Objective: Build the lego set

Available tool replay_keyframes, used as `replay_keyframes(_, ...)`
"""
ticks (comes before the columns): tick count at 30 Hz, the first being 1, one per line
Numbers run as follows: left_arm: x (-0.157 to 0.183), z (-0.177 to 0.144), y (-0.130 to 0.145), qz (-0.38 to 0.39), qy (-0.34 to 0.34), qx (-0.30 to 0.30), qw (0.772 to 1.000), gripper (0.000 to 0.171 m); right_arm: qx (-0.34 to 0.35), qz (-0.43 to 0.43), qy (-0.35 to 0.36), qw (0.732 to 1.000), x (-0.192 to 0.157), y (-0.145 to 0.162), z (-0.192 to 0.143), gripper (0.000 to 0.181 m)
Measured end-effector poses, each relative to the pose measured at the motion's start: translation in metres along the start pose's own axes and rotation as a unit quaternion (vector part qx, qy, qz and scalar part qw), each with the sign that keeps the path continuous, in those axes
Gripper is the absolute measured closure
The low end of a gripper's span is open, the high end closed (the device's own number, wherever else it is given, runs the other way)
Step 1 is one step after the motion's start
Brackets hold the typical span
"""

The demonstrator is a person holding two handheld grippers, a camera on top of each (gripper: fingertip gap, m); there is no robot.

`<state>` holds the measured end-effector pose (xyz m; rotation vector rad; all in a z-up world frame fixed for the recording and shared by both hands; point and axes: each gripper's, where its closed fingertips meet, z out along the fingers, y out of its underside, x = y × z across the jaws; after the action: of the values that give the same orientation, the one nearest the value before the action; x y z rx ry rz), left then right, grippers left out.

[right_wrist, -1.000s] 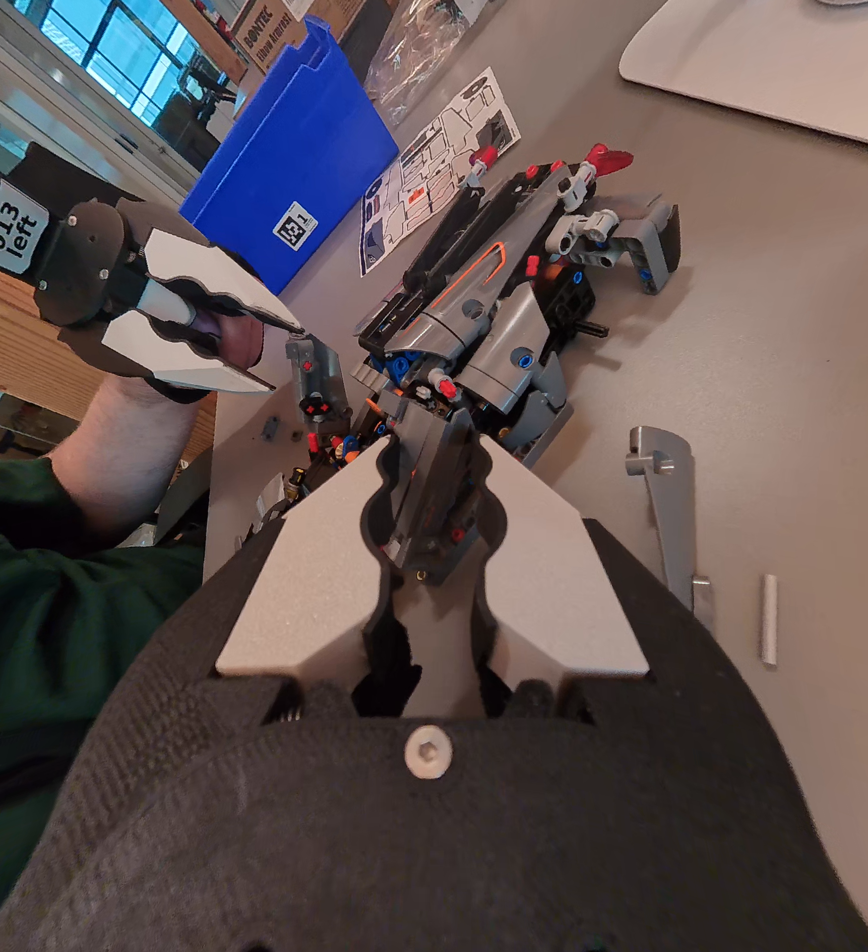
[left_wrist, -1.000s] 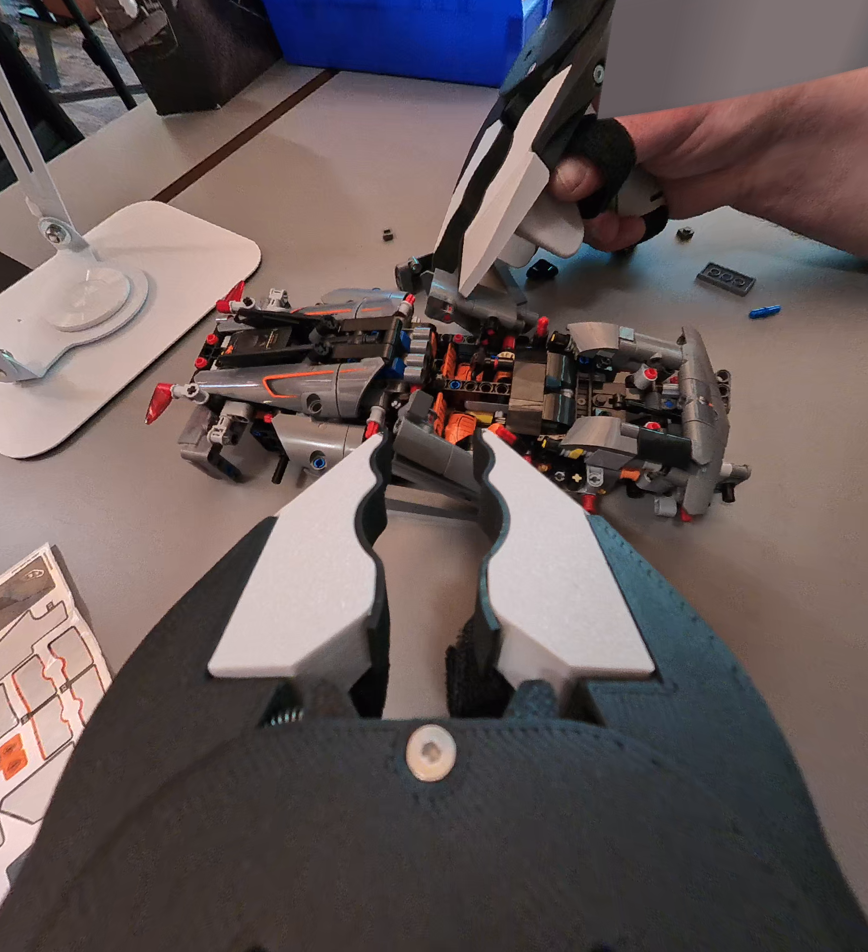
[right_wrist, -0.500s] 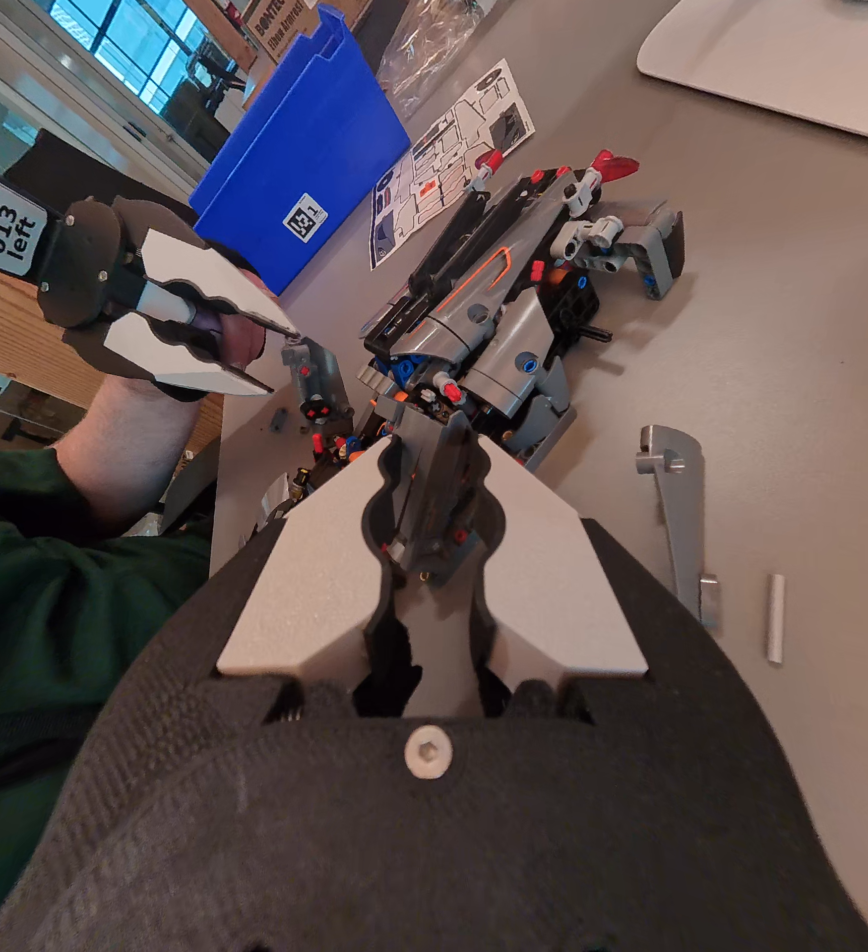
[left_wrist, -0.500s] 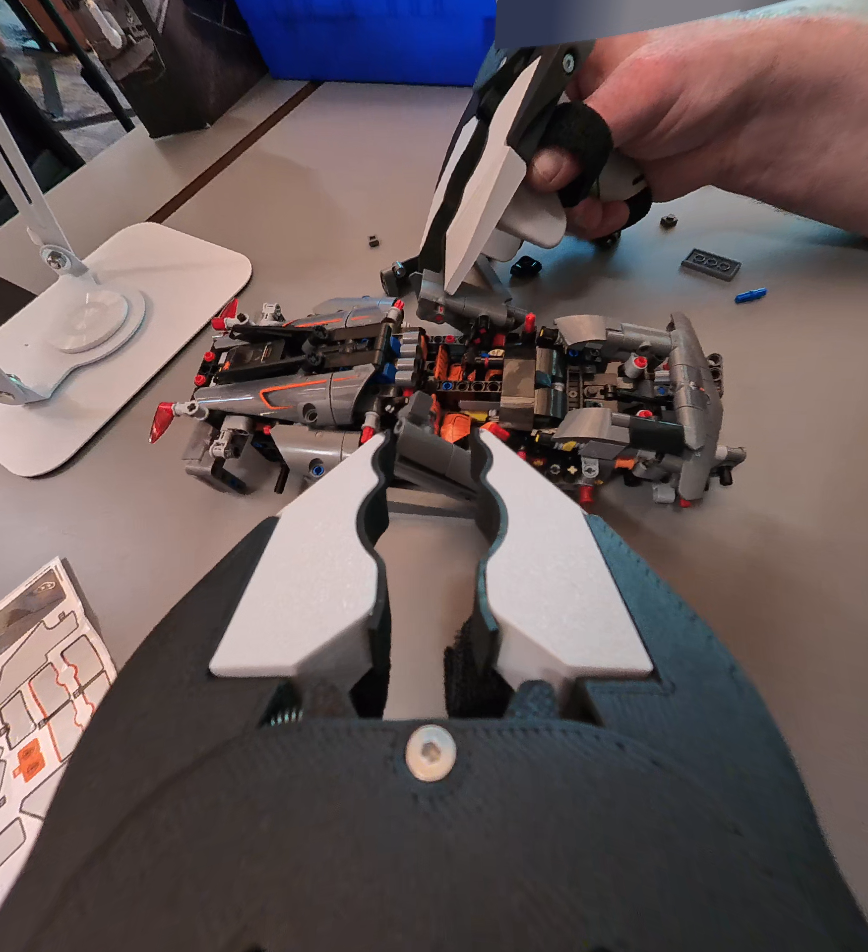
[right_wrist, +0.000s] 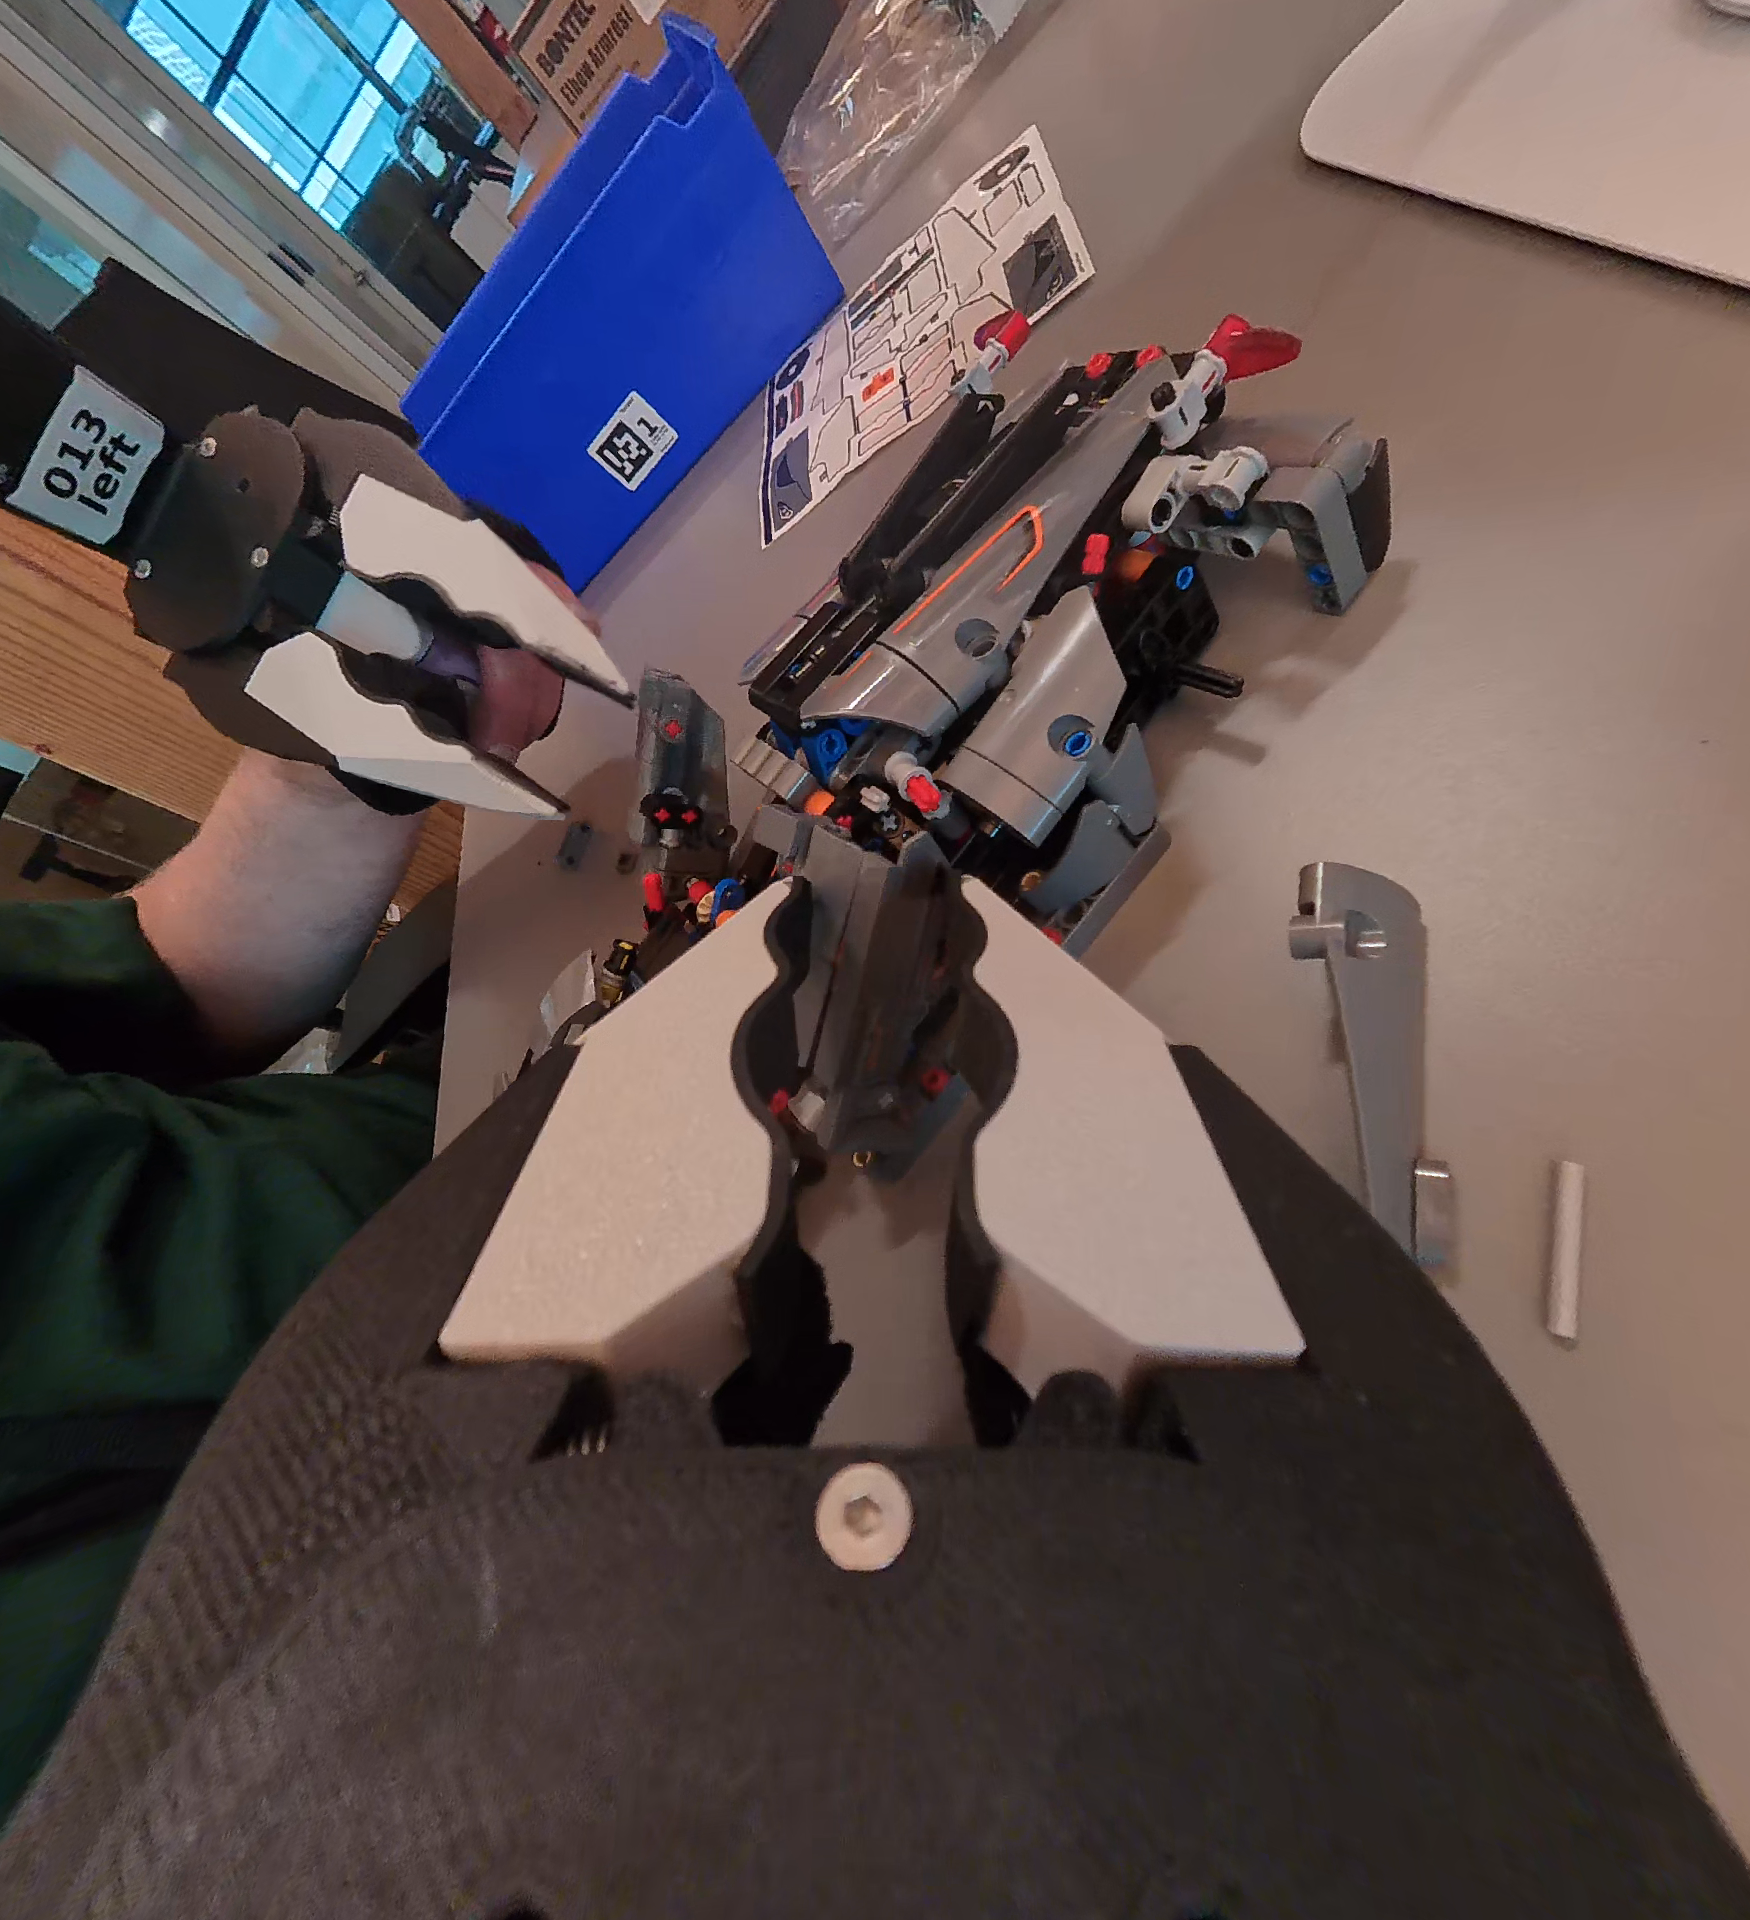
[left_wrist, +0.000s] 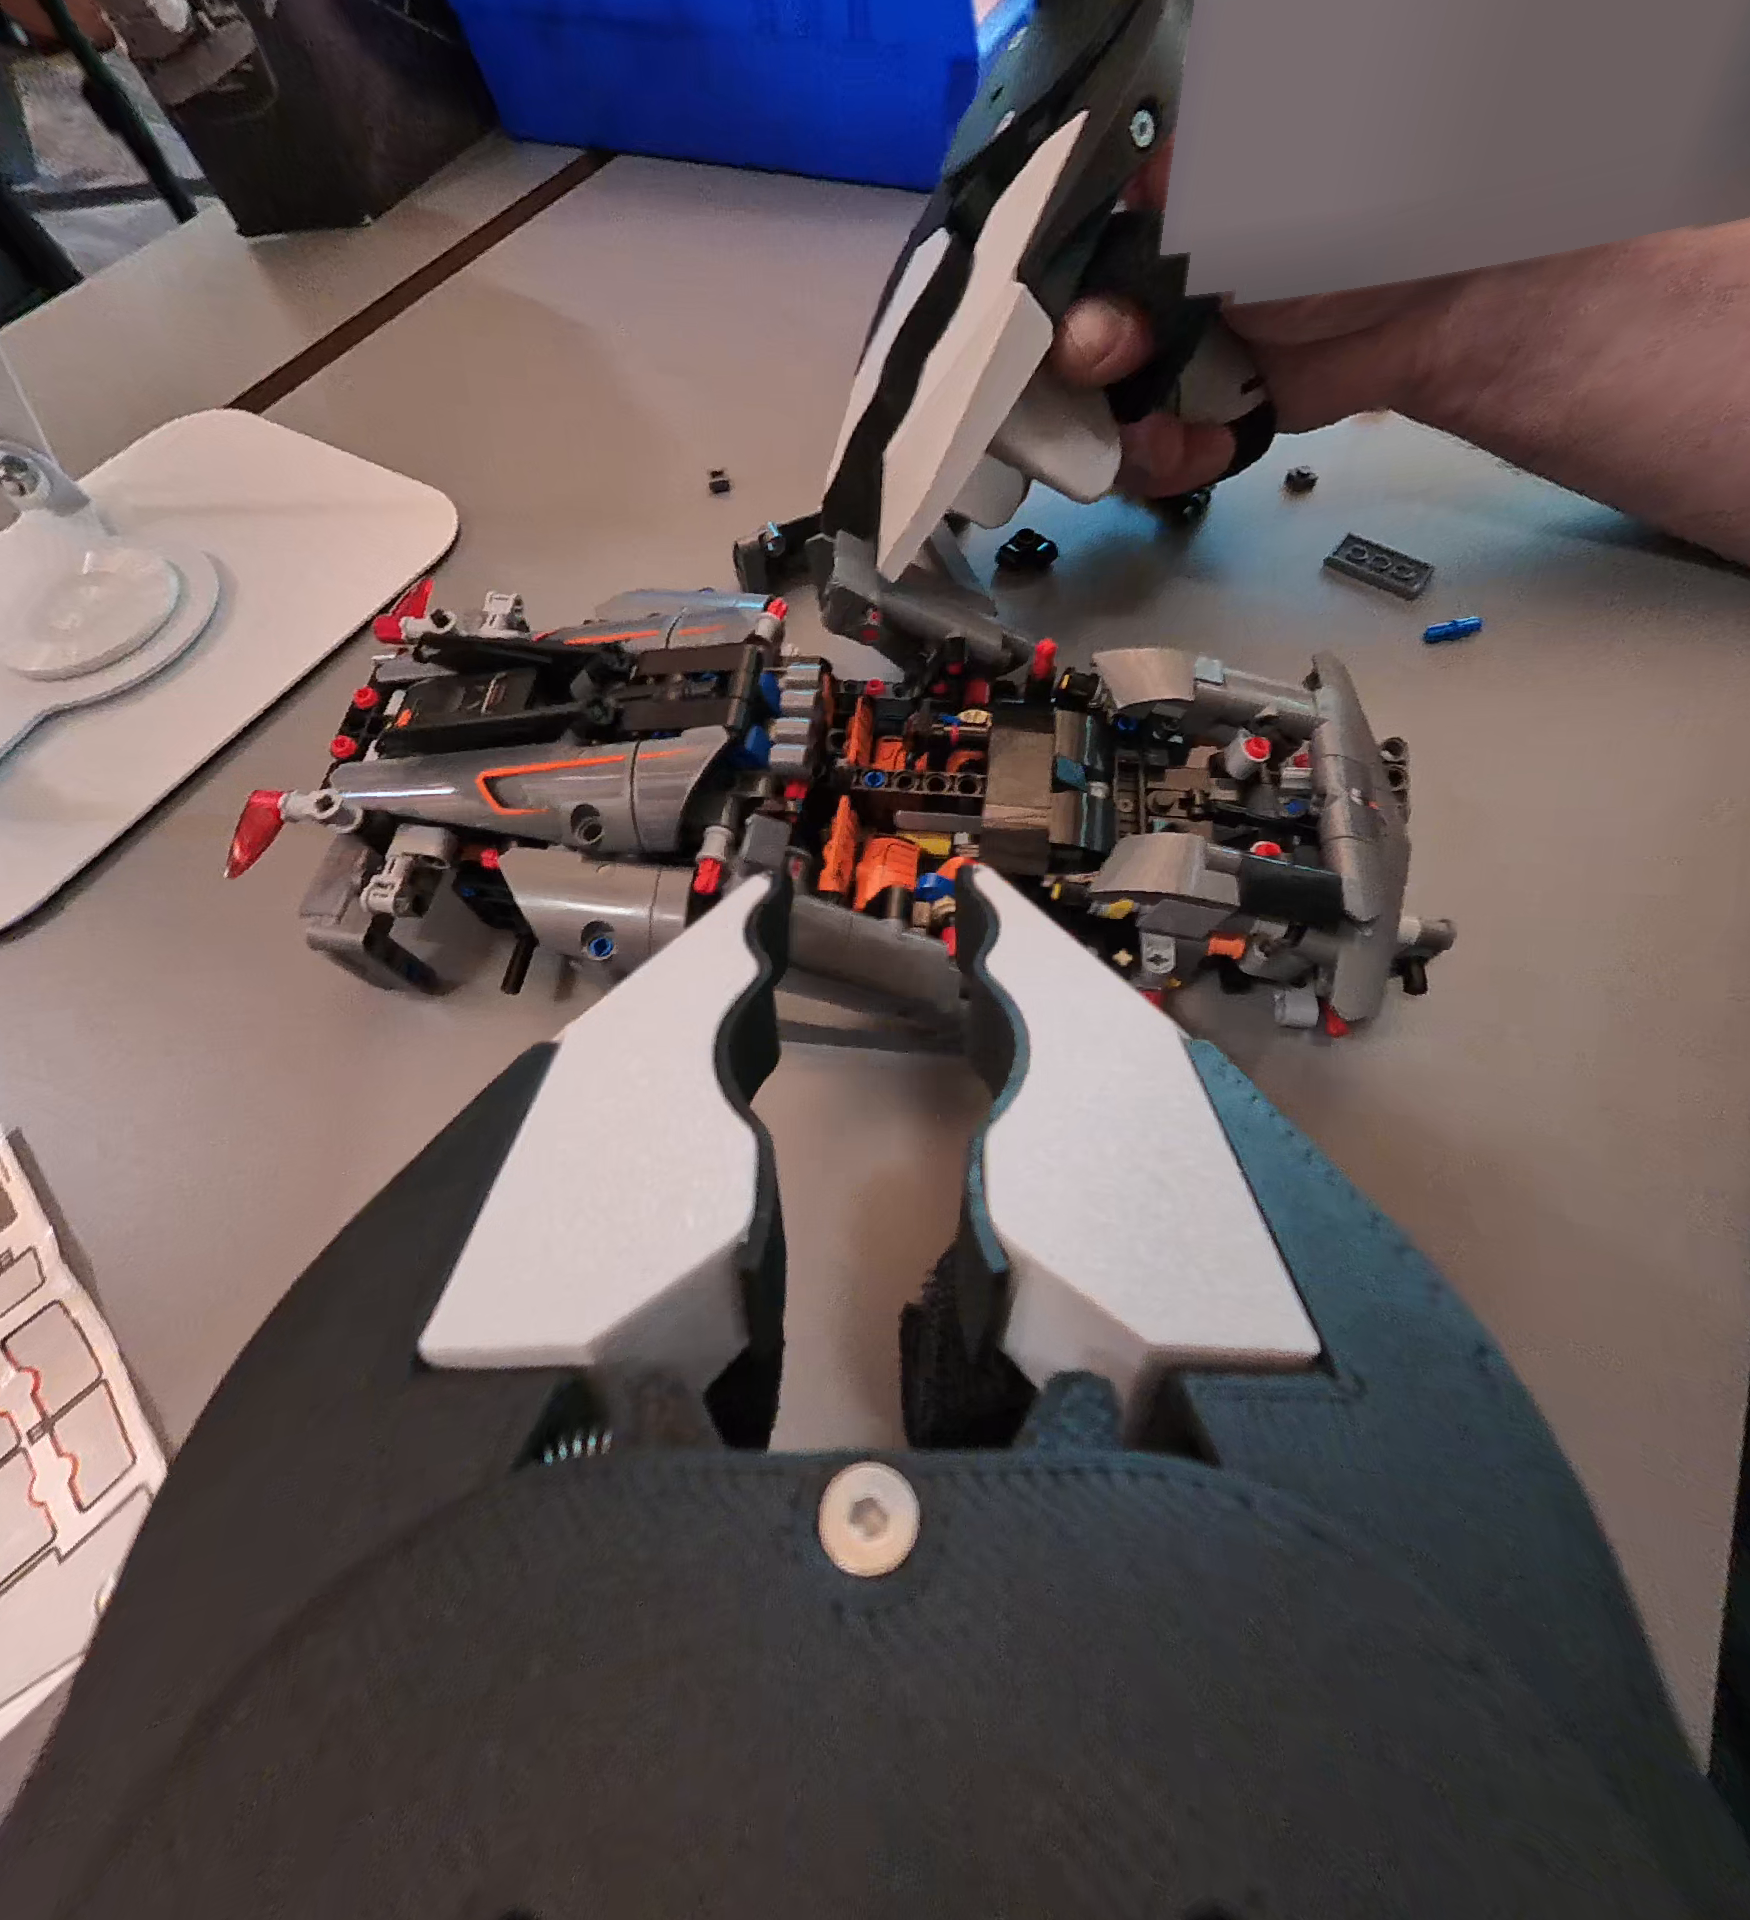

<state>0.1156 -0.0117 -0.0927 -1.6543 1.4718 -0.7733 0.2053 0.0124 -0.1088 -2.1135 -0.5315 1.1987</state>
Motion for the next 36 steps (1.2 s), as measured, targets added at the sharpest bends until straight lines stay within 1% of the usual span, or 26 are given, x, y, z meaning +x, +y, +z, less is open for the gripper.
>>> replay_keyframes(1, 0.002, 0.000, 0.000, 0.005, 0.001, -0.002, 1.000, 0.143, 0.000, 0.000, 0.000, 1.000, 0.000, 0.000, 0.000, 0.159)
replay_keyframes(3, -0.005, -0.001, 0.001, 0.008, -0.024, -0.008, 1.000, 0.139, 0.000, 0.002, 0.000, 1.000, 0.000, 0.000, 0.000, 0.159)
replay_keyframes(6, -0.018, -0.007, -0.002, -0.010, -0.046, 0.006, 0.999, 0.136, 0.001, 0.003, 0.000, 1.000, 0.000, 0.000, 0.000, 0.159)
replay_keyframes(9, -0.019, -0.002, 0.006, -0.035, -0.029, -0.015, 0.999, 0.130, 0.001, 0.003, 0.000, 1.000, 0.001, 0.000, 0.000, 0.159)
replay_keyframes(11, -0.012, 0.004, 0.010, -0.039, -0.009, -0.027, 0.999, 0.131, 0.001, 0.003, 0.000, 1.000, 0.001, 0.000, 0.000, 0.159)
replay_keyframes(13, -0.007, 0.006, 0.008, -0.032, -0.004, -0.024, 0.999, 0.130, 0.001, 0.005, -0.001, 1.000, 0.001, 0.000, 0.000, 0.159)
replay_keyframes(14, -0.005, 0.005, 0.006, -0.027, -0.003, -0.018, 0.999, 0.132, 0.001, 0.006, -0.001, 1.000, 0.001, 0.000, 0.000, 0.159)
replay_keyframes(16, -0.001, 0.000, -0.001, -0.024, 0.007, -0.003, 1.000, 0.143, 0.000, 0.006, -0.002, 1.000, 0.001, 0.001, 0.000, 0.159)
replay_keyframes(19, 0.004, -0.002, 0.001, -0.002, 0.007, -0.009, 1.000, 0.141, -0.002, 0.006, -0.003, 1.000, 0.001, 0.001, 0.001, 0.159)
replay_keyframes(23, 0.011, -0.004, 0.002, 0.012, 0.011, -0.009, 1.000, 0.144, -0.006, 0.006, -0.007, 1.000, -0.001, 0.002, 0.002, 0.159)
replay_keyframes(31, 0.023, -0.005, 0.000, 0.019, 0.027, -0.001, 0.999, 0.144, -0.010, 0.007, -0.011, 1.000, -0.002, 0.004, 0.002, 0.159)
replay_keyframes(36, 0.019, -0.006, 0.005, 0.009, 0.015, -0.001, 1.000, 0.140, -0.002, 0.009, -0.010, 1.000, -0.001, 0.002, 0.000, 0.159)
